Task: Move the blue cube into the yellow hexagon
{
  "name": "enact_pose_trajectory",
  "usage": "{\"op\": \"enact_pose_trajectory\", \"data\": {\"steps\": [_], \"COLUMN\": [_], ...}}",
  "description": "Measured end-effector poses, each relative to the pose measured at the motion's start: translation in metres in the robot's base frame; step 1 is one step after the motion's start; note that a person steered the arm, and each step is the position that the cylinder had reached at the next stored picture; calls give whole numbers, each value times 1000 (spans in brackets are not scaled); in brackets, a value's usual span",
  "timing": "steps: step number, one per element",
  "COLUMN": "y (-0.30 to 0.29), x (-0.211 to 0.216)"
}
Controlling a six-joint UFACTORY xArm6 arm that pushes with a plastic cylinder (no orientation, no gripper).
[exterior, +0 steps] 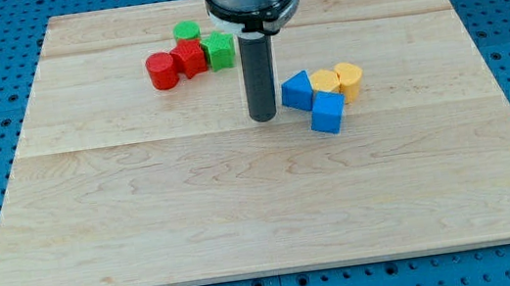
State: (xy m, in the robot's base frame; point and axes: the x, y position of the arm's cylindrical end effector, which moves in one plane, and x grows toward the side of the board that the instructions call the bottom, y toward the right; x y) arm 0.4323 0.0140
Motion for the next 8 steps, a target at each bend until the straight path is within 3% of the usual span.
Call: {"op": "enact_pose_trajectory", "data": {"steps": [1,2,5,7,8], "y": [36,68,57,87,110], "x": [57,62,45,13,19]}}
